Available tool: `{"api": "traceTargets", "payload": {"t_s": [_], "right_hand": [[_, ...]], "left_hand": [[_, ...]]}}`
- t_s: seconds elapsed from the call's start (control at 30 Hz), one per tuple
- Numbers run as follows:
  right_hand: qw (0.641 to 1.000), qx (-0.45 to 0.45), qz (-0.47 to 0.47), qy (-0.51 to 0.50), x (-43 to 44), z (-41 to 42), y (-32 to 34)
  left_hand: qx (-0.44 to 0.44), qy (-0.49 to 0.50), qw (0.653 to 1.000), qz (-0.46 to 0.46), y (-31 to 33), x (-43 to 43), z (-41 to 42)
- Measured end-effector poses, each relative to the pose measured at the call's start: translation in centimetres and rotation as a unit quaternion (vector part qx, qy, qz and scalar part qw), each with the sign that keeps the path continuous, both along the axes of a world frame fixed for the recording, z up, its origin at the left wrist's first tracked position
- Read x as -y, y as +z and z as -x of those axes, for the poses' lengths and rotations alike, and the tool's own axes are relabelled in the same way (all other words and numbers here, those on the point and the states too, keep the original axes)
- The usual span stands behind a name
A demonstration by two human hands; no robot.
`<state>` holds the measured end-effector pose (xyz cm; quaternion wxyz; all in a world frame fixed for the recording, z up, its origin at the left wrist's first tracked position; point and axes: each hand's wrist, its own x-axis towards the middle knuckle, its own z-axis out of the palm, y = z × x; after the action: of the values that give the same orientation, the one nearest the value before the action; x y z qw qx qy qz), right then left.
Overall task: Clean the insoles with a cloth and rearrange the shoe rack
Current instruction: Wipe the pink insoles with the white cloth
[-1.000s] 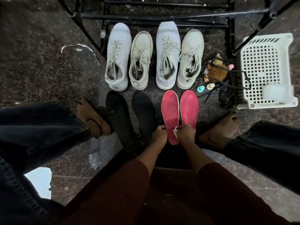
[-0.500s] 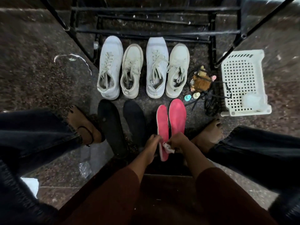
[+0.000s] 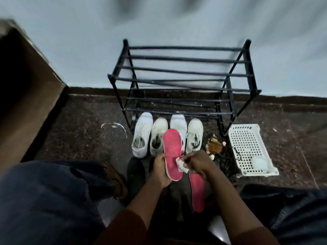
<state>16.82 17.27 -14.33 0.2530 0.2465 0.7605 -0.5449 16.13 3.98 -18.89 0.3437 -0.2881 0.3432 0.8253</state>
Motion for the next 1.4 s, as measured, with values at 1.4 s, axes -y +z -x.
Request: {"api": "traceTargets", "payload": {"t_s": [1.4], "right_hand": [[0.667, -0.648, -0.316, 0.191, 2.9, 4.7, 18.1]], "left_hand": [[-0.164, 0.013, 0.96, -0.228, 22.0, -0.7, 10.4]]}}
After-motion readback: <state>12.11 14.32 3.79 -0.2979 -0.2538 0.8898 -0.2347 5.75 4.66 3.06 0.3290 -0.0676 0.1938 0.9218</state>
